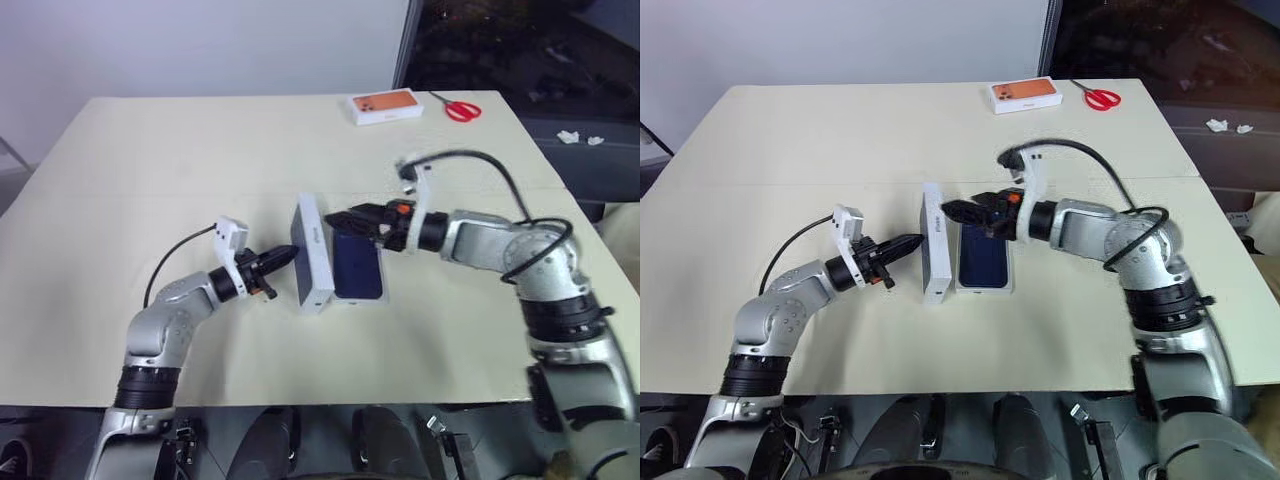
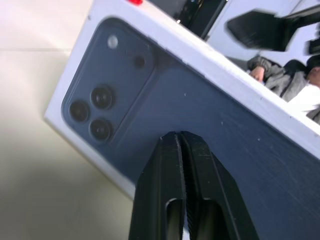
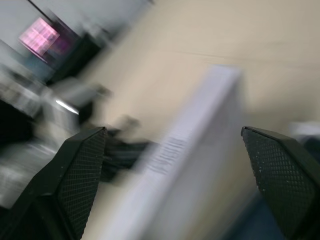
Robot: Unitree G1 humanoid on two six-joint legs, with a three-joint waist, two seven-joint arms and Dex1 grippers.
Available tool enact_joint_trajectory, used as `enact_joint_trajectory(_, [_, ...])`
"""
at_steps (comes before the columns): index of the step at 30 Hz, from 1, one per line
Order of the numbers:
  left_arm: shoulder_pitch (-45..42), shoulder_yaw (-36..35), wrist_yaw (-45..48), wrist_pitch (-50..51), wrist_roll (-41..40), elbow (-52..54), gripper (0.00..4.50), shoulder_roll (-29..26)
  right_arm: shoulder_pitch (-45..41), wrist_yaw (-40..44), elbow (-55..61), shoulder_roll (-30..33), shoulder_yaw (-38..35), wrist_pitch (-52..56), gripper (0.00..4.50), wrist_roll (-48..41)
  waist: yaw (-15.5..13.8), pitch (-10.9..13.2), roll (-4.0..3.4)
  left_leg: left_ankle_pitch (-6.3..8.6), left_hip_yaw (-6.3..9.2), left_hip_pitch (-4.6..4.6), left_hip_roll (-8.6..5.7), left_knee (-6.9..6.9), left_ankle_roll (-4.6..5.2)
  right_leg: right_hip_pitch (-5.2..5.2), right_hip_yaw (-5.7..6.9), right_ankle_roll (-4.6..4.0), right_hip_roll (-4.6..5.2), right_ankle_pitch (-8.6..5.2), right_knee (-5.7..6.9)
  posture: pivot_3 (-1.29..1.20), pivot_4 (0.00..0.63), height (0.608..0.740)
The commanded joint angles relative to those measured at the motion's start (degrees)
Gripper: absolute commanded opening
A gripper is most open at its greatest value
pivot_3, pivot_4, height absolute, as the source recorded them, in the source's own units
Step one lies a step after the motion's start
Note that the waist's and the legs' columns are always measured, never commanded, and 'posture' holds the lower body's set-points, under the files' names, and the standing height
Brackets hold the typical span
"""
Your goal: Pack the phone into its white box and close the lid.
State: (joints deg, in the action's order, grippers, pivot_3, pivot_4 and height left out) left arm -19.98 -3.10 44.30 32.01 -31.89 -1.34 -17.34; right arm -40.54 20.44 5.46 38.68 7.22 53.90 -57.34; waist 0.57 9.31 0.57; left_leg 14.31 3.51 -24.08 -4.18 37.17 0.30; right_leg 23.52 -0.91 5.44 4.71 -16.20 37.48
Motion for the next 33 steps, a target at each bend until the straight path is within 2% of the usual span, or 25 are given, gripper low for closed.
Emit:
enact_joint_trajectory(1, [-3.2, 1.5, -0.6, -3.0, 1.6, -2.8, 0.12, 2.5, -0.1, 7.7, 0.2, 2.2, 2.6, -8.7, 4.5, 11.8, 0.1, 0.0, 0.0, 0.0, -0.01, 0.0, 0.0, 0.01, 0.0, 0.0, -0.01, 0.01, -0.01, 0.0, 0.01, 0.0, 0.15, 0.74])
enact_joint_trajectory(4, [-5.3, 2.9, -0.9, -4.7, 3.0, -4.2, 0.12, 4.6, 0.9, 12.2, 0.7, 3.6, 5.9, -16.4, 4.5, 22.1, 0.2, 0.0, 0.02, -0.01, -0.01, 0.0, 0.04, -0.01, -0.01, 0.02, -0.02, 0.01, -0.02, 0.0, 0.01, 0.0, 0.15, 0.74])
enact_joint_trajectory(7, [-5.8, 2.8, -1.2, -4.5, 3.3, -3.2, 0.12, 4.3, 1.5, 14.0, 0.7, 2.6, 6.2, -20.3, 4.5, 27.3, 0.3, 0.0, 0.02, -0.03, -0.01, 0.0, 0.06, -0.01, -0.04, 0.05, -0.06, 0.01, -0.02, 0.01, 0.01, 0.0, 0.15, 0.74])
enact_joint_trajectory(9, [-5.4, 1.8, -1.0, -3.8, 2.9, -2.2, 0.0, 2.8, 2.3, 15.5, 0.9, 2.7, 7.7, -23.3, 3.98, 31.8, 0.2, 0.0, 0.02, -0.04, -0.01, 0.0, 0.06, -0.02, -0.06, 0.06, -0.07, 0.01, -0.02, 0.01, 0.02, 0.0, 0.15, 0.74])
enact_joint_trajectory(10, [-4.9, 1.3, -0.8, -3.4, 2.8, -1.6, 0.0, 1.5, 2.9, 15.9, 0.6, 3.0, 9.2, -25.7, 3.7, 35.3, 0.2, 0.0, 0.02, -0.04, 0.0, 0.0, 0.06, -0.02, -0.07, 0.06, -0.06, 0.01, -0.02, 0.01, 0.02, 0.0, 0.15, 0.74])
enact_joint_trajectory(12, [-3.9, 0.6, -0.4, -2.2, 2.4, -0.5, 0.0, -0.8, 3.8, 16.6, 0.2, 3.2, 10.5, -28.6, 2.78, 39.8, 0.2, 0.0, 0.02, -0.04, 0.01, 0.01, 0.06, -0.02, -0.08, 0.07, -0.07, 0.01, -0.02, 0.01, 0.02, 0.0, 0.15, 0.74])
enact_joint_trajectory(17, [-0.4, 0.5, 0.8, 1.4, 1.7, 2.7, 0.0, -5.5, 6.3, 19.8, -0.3, 3.6, 10.9, -33.5, 0.12, 46.0, 0.0, 0.0, 0.02, -0.05, 0.01, 0.0, 0.03, -0.02, -0.11, 0.06, -0.08, 0.01, 0.01, 0.01, 0.01, 0.0, 0.15, 0.74])
enact_joint_trajectory(20, [2.8, 2.6, 1.7, 2.0, 4.0, 3.5, 0.0, -8.6, 7.5, 21.2, -0.3, 3.0, 10.2, -33.8, 0.05, 47.5, 0.1, 0.0, 0.01, -0.04, 0.02, 0.01, 0.04, -0.04, -0.11, 0.06, -0.08, 0.01, 0.02, 0.0, 0.0, 0.0, 0.15, 0.74])
enact_joint_trajectory(23, [3.9, 4.4, 1.4, 3.3, 4.9, 2.8, 0.0, -8.9, 8.3, 22.2, -0.1, 2.1, 9.8, -33.9, 0.05, 48.7, 0.0, 0.0, 0.01, -0.04, 0.03, 0.03, 0.03, -0.04, -0.12, 0.04, -0.08, 0.0, 0.03, 0.01, 0.0, 0.0, 0.15, 0.74])
enact_joint_trajectory(33, [0.4, 8.0, 0.0, 3.7, 7.2, -1.4, 0.0, -3.2, 9.7, 25.2, 2.1, 0.4, 9.7, -33.8, 0.05, 51.1, -0.4, 0.0, 0.0, -0.04, 0.04, 0.05, 0.0, -0.02, -0.13, -0.02, -0.04, 0.0, 0.07, 0.01, 0.0, 0.0, 0.15, 0.74])
